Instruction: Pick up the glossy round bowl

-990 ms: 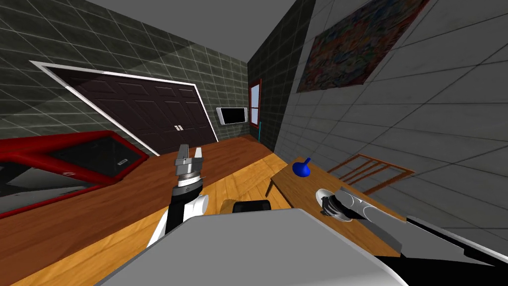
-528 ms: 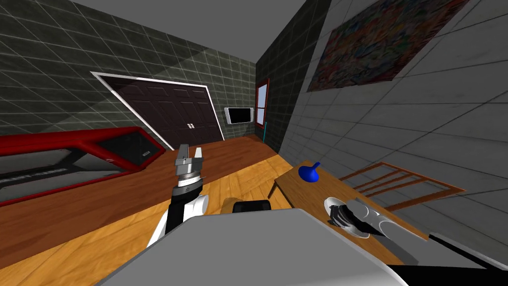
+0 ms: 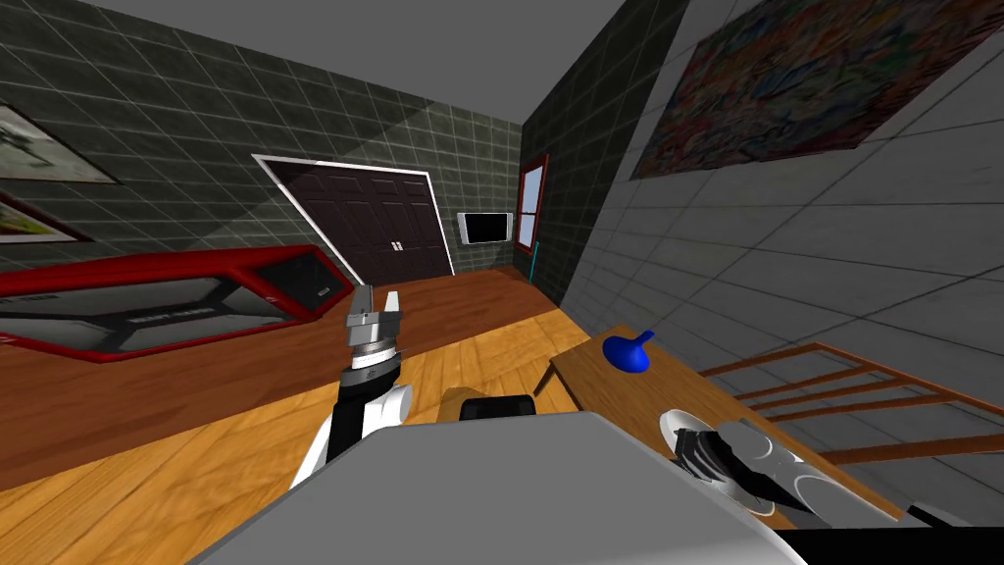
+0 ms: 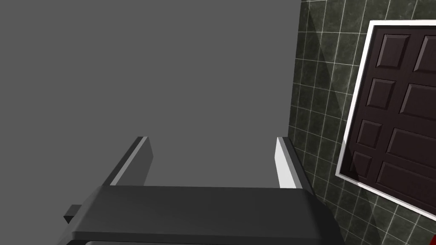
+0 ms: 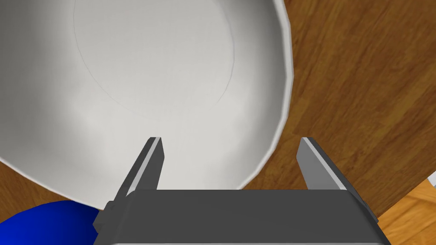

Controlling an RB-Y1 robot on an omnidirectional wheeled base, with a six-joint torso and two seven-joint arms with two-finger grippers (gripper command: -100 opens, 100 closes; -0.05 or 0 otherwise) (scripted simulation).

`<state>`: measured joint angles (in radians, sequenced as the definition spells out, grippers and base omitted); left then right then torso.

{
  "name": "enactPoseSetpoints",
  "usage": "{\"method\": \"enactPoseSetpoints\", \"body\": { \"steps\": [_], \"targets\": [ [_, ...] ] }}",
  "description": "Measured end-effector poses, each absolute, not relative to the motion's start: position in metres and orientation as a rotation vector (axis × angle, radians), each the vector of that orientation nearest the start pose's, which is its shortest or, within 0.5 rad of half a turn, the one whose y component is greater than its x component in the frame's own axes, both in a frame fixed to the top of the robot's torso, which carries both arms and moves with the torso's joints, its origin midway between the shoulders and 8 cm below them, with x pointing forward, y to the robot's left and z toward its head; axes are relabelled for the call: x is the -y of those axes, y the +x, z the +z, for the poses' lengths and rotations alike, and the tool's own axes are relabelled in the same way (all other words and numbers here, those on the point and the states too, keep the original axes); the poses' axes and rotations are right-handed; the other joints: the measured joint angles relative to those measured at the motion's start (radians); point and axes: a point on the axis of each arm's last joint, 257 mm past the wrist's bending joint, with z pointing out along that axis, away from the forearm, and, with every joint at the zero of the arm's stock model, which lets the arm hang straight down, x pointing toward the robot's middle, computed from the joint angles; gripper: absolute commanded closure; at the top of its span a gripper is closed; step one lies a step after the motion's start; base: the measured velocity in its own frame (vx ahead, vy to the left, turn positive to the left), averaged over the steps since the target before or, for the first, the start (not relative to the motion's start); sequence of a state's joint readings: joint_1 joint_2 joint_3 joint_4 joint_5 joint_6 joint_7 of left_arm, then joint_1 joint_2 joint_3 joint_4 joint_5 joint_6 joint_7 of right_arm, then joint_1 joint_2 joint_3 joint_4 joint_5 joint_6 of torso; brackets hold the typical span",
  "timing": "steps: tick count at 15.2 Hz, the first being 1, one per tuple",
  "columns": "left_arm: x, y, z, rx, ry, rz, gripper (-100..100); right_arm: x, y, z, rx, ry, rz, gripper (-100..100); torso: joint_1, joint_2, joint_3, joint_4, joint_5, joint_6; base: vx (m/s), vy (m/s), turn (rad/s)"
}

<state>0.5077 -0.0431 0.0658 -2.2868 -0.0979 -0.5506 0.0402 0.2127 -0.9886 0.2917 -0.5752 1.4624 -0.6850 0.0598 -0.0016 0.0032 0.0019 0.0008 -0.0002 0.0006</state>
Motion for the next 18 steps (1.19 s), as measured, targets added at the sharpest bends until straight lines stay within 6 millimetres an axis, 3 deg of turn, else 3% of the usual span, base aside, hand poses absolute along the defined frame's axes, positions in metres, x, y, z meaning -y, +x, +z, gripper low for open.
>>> {"method": "enactPoseSetpoints", "body": {
  "steps": [9, 10, 15, 18],
  "targets": [
    [-0.291, 0.331, 0.034, -0.593, -0.593, -1.219, 0, 0.673, -0.01, -0.503, -3.044, -0.688, -0.242, -100, 0.0, 0.0, 0.0, 0.0, 0.0, 0.001, -0.005, 0.007, 0.149],
    [-0.291, 0.331, 0.034, -0.593, -0.593, -1.219, 0, 0.674, -0.011, -0.502, -3.045, -0.685, -0.244, 100, 0.0, 0.0, 0.0, 0.0, 0.0, 0.0, 0.0, 0.0, 0.0],
    [-0.291, 0.331, 0.034, -0.593, -0.593, -1.219, 0, 0.672, -0.011, -0.503, -3.045, -0.675, -0.238, 100, -0.001, -0.001, -0.001, -0.001, 0.001, -0.001, 0.001, -0.002, -0.067],
    [-0.291, 0.331, 0.034, -0.593, -0.593, -1.219, 0, 0.669, 0.015, -0.503, -3.021, -0.741, -0.229, 100, -0.001, -0.001, -0.001, -0.001, 0.001, -0.001, 0.007, -0.014, -0.224]
  ]
}}
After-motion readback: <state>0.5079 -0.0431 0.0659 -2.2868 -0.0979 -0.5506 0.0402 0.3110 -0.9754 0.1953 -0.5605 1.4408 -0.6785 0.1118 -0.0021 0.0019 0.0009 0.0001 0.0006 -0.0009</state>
